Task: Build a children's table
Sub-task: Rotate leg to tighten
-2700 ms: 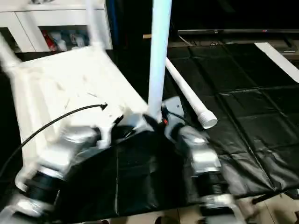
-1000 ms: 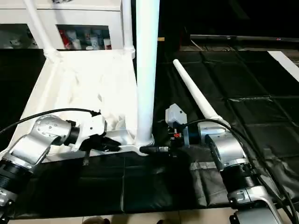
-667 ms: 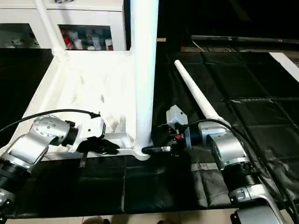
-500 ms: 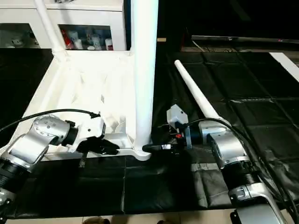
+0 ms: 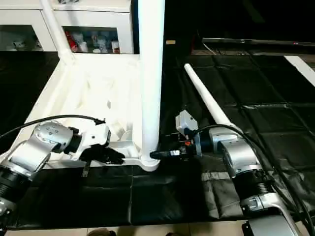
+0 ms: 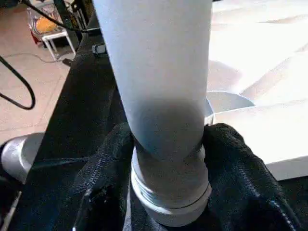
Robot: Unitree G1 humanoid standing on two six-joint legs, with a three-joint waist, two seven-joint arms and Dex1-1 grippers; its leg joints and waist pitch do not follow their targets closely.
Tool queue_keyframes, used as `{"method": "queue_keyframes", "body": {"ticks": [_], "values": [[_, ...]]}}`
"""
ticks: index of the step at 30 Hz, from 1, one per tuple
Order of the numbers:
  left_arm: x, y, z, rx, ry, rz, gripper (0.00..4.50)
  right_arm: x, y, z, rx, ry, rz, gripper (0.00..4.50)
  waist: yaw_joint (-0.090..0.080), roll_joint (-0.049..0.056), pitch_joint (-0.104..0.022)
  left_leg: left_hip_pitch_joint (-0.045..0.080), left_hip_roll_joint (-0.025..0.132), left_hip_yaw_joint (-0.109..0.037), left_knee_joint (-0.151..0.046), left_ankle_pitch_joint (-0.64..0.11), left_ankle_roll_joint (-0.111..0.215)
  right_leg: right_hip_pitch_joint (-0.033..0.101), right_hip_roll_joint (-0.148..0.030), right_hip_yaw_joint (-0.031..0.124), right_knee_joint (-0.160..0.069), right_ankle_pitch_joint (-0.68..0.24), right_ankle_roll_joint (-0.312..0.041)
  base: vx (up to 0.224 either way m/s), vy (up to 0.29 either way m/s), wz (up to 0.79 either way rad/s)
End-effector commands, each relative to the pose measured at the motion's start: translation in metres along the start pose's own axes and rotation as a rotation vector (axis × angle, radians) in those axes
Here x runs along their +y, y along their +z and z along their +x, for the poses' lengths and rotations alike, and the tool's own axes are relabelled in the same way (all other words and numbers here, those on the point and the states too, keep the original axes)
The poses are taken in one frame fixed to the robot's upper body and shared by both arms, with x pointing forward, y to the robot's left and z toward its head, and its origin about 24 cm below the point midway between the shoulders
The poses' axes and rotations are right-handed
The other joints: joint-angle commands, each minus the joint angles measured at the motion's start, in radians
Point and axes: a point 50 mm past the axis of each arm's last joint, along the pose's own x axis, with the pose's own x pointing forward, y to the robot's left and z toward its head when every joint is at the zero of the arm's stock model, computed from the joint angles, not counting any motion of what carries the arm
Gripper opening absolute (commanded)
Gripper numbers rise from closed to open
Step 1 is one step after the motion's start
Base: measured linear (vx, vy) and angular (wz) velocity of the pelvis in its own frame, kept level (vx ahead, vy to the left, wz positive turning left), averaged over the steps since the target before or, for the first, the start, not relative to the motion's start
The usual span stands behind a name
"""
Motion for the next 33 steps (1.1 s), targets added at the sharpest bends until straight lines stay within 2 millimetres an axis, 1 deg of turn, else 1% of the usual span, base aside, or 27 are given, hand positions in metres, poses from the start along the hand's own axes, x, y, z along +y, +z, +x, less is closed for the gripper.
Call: {"method": "queue_keyframes", "body": {"ticks": [1,2,4,5,6,8,9,10,11,12,13,14,16,17,20,23,25,30,31,33], "values": [[-0.009,-0.021,0.011,0.103,-0.026,-0.056,0.0,0.007,-0.006,0.01,0.03,0.066,0.003,1.93,-0.003,-0.004,-0.059,-0.001,0.045,-0.009,-0.068,-0.118,0.076,0.052,-0.08,0.065,-0.073,-0.199,-0.224,0.0,0.0,0.0],[-0.008,-0.021,0.011,0.104,-0.013,-0.061,0.0,0.007,-0.007,0.01,0.03,0.065,0.004,1.93,-0.003,-0.004,-0.058,-0.001,0.045,-0.01,-0.068,-0.121,0.076,0.052,-0.079,0.064,-0.074,-0.205,-0.223,0.0,0.0,0.0],[-0.007,-0.021,0.011,0.096,-0.001,-0.084,0.0,0.007,-0.007,0.01,0.029,0.063,0.003,1.93,-0.003,-0.005,-0.056,-0.001,0.045,-0.01,-0.07,-0.139,0.072,0.052,-0.081,0.064,-0.08,-0.251,-0.212,0.0,0.0,0.0],[-0.007,-0.021,0.011,0.093,-0.008,-0.094,0.27,0.007,-0.007,0.01,0.029,0.063,0.002,1.93,-0.003,-0.004,-0.055,0.0,0.045,-0.009,-0.071,-0.142,0.07,0.052,-0.082,0.064,-0.081,-0.263,-0.209,0.0,0.0,0.0],[-0.007,-0.021,0.011,0.095,-0.009,-0.092,0.43,0.007,-0.007,0.011,0.029,0.062,0.001,1.93,-0.003,-0.005,-0.055,0.0,0.045,-0.01,-0.071,-0.146,0.068,0.051,-0.082,0.065,-0.083,-0.281,-0.203,0.0,0.0,0.0],[-0.006,-0.021,0.01,0.105,-0.004,-0.086,0.57,0.007,-0.007,0.011,0.03,0.062,-0.002,1.93,-0.005,-0.005,-0.056,-0.001,0.045,-0.011,-0.071,-0.14,0.07,0.051,-0.081,0.065,-0.081,-0.277,-0.196,0.0,0.0,0.0],[-0.006,-0.021,0.01,0.112,0.008,-0.077,0.64,0.007,-0.007,0.011,0.03,0.062,-0.004,1.93,-0.005,-0.003,-0.061,0.0,0.047,-0.013,-0.069,-0.12,0.073,0.053,-0.084,0.066,-0.077,-0.238,-0.202,0.0,0.0,0.0],[-0.005,-0.022,0.01,0.116,0.02,-0.072,0.64,0.007,-0.007,0.011,0.031,0.062,-0.006,1.93,-0.009,-0.006,-0.059,-0.003,0.046,-0.012,-0.069,-0.106,0.08,0.052,-0.079,0.065,-0.074,-0.198,-0.216,0.0,0.0,0.0],[-0.003,-0.022,0.009,0.116,0.036,-0.067,0.64,0.007,-0.007,0.011,0.031,0.062,-0.01,1.93,-0.01,-0.004,-0.059,-0.004,0.045,-0.012,-0.069,-0.108,0.082,0.052,-0.078,0.063,-0.074,-0.198,-0.218,0.0,0.0,0.0],[-0.003,-0.022,0.009,0.115,0.039,-0.067,0.64,0.007,-0.007,0.011,0.031,0.061,-0.011,1.93,-0.01,-0.005,-0.059,-0.003,0.044,-0.01,-0.068,-0.114,0.084,0.053,-0.08,0.064,-0.076,-0.205,-0.218,0.0,0.0,0.0],[-0.002,-0.021,0.009,0.106,0.045,-0.076,0.64,0.007,-0.007,0.011,0.032,0.062,-0.011,1.93,-0.009,-0.003,-0.058,-0.003,0.043,-0.01,-0.069,-0.12,0.084,0.053,-0.081,0.064,-0.079,-0.223,-0.216,0.0,0.0,0.0],[-0.002,-0.021,0.009,0.106,0.045,-0.076,0.64,0.007,-0.007,0.011,0.032,0.062,-0.011,1.93,-0.009,-0.004,-0.057,-0.003,0.043,-0.009,-0.069,-0.123,0.083,0.053,-0.081,0.064,-0.08,-0.234,-0.213,0.0,0.0,0.0],[-0.002,-0.021,0.009,0.098,0.039,-0.081,0.64,0.007,-0.007,0.011,0.032,0.061,-0.012,1.93,-0.008,-0.004,-0.056,-0.001,0.044,-0.01,-0.071,-0.139,0.075,0.051,-0.083,0.065,-0.085,-0.279,-0.2,0.0,0.0,0.0],[-0.002,-0.02,0.009,0.09,0.036,-0.088,0.48,0.007,-0.007,0.011,0.032,0.062,-0.012,1.93,-0.008,-0.004,-0.056,-0.002,0.044,-0.011,-0.072,-0.139,0.074,0.051,-0.082,0.065,-0.085,-0.282,-0.199,0.0,0.0,0.0],[-0.002,-0.017,0.01,0.051,0.026,-0.091,0.27,0.007,-0.007,0.011,0.035,0.061,-0.014,1.93,-0.008,-0.003,-0.057,0.0,0.045,-0.01,-0.072,-0.136,0.074,0.05,-0.081,0.065,-0.083,-0.266,-0.203,0.0,0.0,0.0],[-0.004,-0.014,0.011,0.01,0.013,-0.081,0.05,0.006,-0.008,0.01,0.037,0.059,-0.018,1.93,-0.008,-0.001,-0.057,-0.002,0.045,-0.011,-0.072,-0.137,0.074,0.051,-0.081,0.064,-0.082,-0.254,-0.208,0.0,0.0,0.0],[-0.005,-0.014,0.011,0.001,0.009,-0.08,0.05,0.006,-0.007,0.01,0.037,0.057,-0.019,1.93,-0.009,-0.002,-0.057,-0.002,0.045,-0.011,-0.072,-0.134,0.076,0.051,-0.081,0.065,-0.081,-0.242,-0.21,0.0,0.0,0.0],[-0.007,-0.011,0.011,-0.059,0.02,-0.095,0.05,0.006,-0.008,0.01,0.038,0.056,-0.02,1.93,-0.009,-0.002,-0.058,-0.003,0.045,-0.01,-0.071,-0.133,0.077,0.053,-0.083,0.065,-0.081,-0.248,-0.211,0.0,0.0,0.0],[-0.007,-0.011,0.011,-0.063,0.022,-0.097,0.05,0.006,-0.008,0.01,0.038,0.057,-0.021,1.93,-0.01,-0.001,-0.058,-0.002,0.046,-0.01,-0.072,-0.125,0.081,0.051,-0.08,0.064,-0.08,-0.233,-0.214,0.0,0.0,0.0],[-0.009,-0.012,0.011,-0.074,0.026,-0.1,0.05,0.006,-0.008,0.01,0.038,0.057,-0.022,1.93,-0.011,-0.002,-0.06,-0.003,0.046,-0.01,-0.071,-0.118,0.085,0.052,-0.08,0.064,-0.077,-0.212,-0.219,0.0,0.0,0.0]]}}
